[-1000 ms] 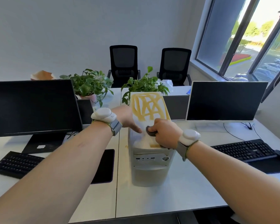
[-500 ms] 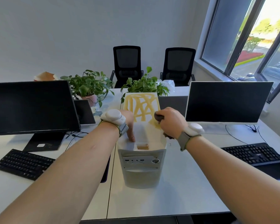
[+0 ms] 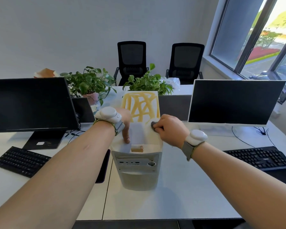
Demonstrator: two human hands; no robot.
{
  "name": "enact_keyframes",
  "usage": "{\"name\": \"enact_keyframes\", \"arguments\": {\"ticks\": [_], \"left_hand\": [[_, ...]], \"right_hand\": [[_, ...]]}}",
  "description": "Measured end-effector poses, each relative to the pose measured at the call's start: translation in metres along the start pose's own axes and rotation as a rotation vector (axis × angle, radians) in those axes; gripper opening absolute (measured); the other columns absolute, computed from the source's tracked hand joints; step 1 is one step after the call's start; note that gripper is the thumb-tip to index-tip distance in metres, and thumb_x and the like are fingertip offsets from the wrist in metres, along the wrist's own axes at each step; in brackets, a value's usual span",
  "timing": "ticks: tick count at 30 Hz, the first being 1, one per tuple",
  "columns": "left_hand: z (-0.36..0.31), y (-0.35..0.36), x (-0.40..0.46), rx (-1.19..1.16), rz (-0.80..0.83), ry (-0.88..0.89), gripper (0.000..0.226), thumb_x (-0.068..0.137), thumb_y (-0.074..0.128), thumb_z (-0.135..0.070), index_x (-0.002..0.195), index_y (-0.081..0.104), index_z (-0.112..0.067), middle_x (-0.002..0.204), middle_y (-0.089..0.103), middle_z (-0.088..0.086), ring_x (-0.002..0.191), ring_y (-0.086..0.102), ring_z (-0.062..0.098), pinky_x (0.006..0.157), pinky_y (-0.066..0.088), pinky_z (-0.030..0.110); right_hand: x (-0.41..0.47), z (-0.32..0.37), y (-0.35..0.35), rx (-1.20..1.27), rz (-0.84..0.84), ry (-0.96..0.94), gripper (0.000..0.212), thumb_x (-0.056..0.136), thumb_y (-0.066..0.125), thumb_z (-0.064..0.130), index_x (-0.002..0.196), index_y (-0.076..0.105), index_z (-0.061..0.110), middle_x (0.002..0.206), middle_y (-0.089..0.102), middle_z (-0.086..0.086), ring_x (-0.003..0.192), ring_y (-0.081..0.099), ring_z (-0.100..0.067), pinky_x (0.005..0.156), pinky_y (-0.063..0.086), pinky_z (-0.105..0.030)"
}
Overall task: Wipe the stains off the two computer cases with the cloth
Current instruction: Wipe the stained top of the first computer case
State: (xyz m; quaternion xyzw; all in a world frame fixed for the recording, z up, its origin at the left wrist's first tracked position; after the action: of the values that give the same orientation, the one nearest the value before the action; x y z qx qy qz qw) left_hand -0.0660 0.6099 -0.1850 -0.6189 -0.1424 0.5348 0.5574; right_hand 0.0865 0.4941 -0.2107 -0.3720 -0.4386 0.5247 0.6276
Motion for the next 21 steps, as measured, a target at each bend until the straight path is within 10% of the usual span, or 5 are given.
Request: {"name": "enact_keyframes", "arguments": {"ticks": [5,16,21], "left_hand": [[0.003,0.0,-0.001,-0.027,-0.078,-0.02,0.049,0.068,0.093,-0.047,0.09,0.068,-0.012,0.088,0.064,0.003,0.079,0.058,0.022,0.067,0.047,0.028],[0.01,0.005,-0.016,-0.162,-0.116,-0.056,0.061,0.063,0.095,-0.05,0.074,0.052,-0.008,0.067,0.055,0.002,0.055,0.049,0.016,0.05,0.037,0.027],[0.016,0.014,-0.017,-0.218,-0.118,-0.019,0.063,0.06,0.096,-0.052,0.084,0.059,-0.006,0.074,0.059,0.004,0.062,0.051,0.019,0.061,0.041,0.03]], "right_hand": [[0.038,0.018,0.014,-0.148,0.044,0.045,0.028,0.099,0.045,0.018,0.102,0.073,0.022,0.103,0.051,0.001,0.096,0.057,-0.027,0.061,0.033,-0.025],[-0.021,0.013,-0.004,0.075,0.204,-0.125,0.023,0.095,0.061,0.025,0.105,0.081,0.025,0.097,0.061,0.008,0.09,0.059,-0.015,0.085,0.054,-0.032],[0.013,0.013,-0.008,-0.097,0.126,0.043,0.027,0.092,0.054,0.016,0.087,0.079,0.024,0.083,0.057,0.005,0.087,0.061,-0.027,0.064,0.05,-0.03]]}}
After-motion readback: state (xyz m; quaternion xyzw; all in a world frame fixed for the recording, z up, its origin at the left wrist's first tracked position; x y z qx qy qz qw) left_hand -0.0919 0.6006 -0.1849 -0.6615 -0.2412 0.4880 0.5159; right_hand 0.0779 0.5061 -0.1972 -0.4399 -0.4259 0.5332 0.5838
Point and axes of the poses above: each hand's wrist, its own x-axis towards the middle knuckle, its own y-axis out of the palm, z = x × y, the point moved 5 cm from there along x, towards the middle knuckle
